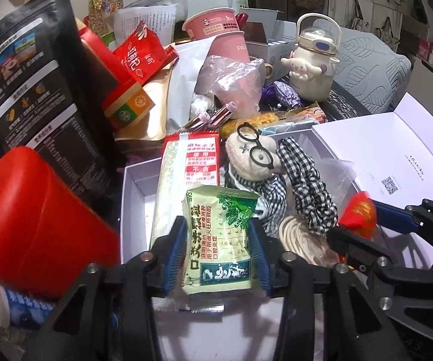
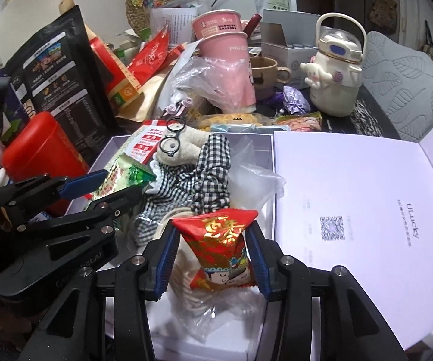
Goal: Organize soft objects
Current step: 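Lower the green packet into the box with the left gripper while the right lowers the red packet, then open both grippers and withdraw them from the box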
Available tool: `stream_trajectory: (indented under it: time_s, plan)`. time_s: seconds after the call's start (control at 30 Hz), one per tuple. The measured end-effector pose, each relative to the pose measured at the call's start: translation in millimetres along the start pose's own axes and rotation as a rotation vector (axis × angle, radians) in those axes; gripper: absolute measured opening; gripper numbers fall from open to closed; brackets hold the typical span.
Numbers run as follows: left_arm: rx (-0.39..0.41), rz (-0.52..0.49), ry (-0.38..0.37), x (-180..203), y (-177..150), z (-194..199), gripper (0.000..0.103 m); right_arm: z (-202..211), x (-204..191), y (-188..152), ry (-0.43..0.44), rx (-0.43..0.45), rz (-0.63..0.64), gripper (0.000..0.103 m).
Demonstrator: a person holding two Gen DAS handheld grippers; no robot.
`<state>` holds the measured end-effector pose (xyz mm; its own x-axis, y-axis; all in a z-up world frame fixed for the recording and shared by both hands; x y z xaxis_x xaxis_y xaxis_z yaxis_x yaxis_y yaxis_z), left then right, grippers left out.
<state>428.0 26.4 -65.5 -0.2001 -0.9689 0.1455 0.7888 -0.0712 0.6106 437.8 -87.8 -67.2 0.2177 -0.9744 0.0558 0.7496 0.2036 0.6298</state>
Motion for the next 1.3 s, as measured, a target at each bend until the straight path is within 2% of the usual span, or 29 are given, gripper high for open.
stream_trajectory:
  time_s: [0.03,0.07,0.1,0.47,0.87,1.0,1.1,1.2,1.3]
  plan:
    - [0.0,0.001,0.002,0.2,-0.7,2.6,0.059,3.5,0.2,-0.8,-0.002,0.006,0.0,0.045]
    - [0.005,0.003,0.008,0.5,-1.5,5.4,0.064,7.2,-0.1,-1.0,-0.004,0.013,0.001,0.045]
    - [0.015,0.002,0.017,0.8,-2.2,9.7,0.065,11.7,-0.4,-1.0,-0.01,0.022,0.003,0.045]
    - [0.104,0.004,0.025,6.5,6.0,59.0,0.066,60.9,-2.3,7.2,-0.052,0.114,0.023,0.045]
    - [0.245,-0.035,0.018,25.5,14.9,132.3,0.066,126.8,2.0,14.8,-0.067,0.246,-0.01,0.045]
    - [0.279,-0.049,0.016,30.6,12.2,153.4,0.066,151.6,5.5,11.5,-0.077,0.289,-0.038,0.056]
    - [0.301,-0.051,0.012,33.3,6.2,168.8,0.066,169.9,6.4,6.2,-0.083,0.316,-0.047,0.058]
    - [0.311,-0.055,-0.021,37.0,-1.2,182.3,0.075,187.2,6.7,-0.1,-0.095,0.343,-0.058,0.067]
    - [0.332,-0.073,-0.021,43.5,-8.7,196.9,0.076,203.8,6.4,-7.1,-0.1,0.363,-0.067,0.072]
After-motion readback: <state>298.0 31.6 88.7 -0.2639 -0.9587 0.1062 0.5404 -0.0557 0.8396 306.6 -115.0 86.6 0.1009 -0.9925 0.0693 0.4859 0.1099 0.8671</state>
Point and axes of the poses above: each gripper's, at about its wrist camera, not at the fingertips, and z roughly against the way its jaws point, x to its right, y to its top, the point moved 2 cm from there along -z, roughly the way its jaws point, and after that the axes turned 14 degrees about -y, right-handed, at the moved point
